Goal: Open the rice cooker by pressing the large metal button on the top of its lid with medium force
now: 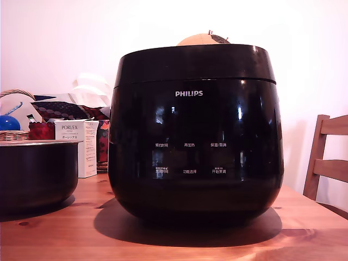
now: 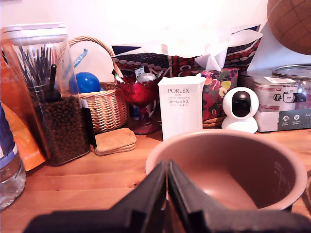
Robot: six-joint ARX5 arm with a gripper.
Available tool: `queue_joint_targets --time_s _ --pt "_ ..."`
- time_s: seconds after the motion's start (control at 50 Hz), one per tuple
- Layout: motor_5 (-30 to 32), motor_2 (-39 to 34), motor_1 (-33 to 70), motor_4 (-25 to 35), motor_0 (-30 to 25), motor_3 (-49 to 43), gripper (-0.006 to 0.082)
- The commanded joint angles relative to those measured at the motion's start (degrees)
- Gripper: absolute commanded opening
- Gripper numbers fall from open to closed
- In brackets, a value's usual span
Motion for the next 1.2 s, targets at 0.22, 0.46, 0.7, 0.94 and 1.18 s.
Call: queue_joint_targets --time_s 0.22,0.46,0.7,0.94,1.18 --pt "-1.4 -1.46 -0.81 5.22 -1.38 -2.56 -0.0022" --pt "-1.49 -1.46 -0.81 5.51 -1.4 2.34 -0.0022" --pt "-10.27 -1.36 -0.81 12.48 -1.44 17.68 -0.0022" --pt "-20.61 2.1 -0.81 25.46 -1.55 18.47 -0.0022" --pt "-25.9 7.87 1.64 38.77 -4.9 12.13 -0.0022"
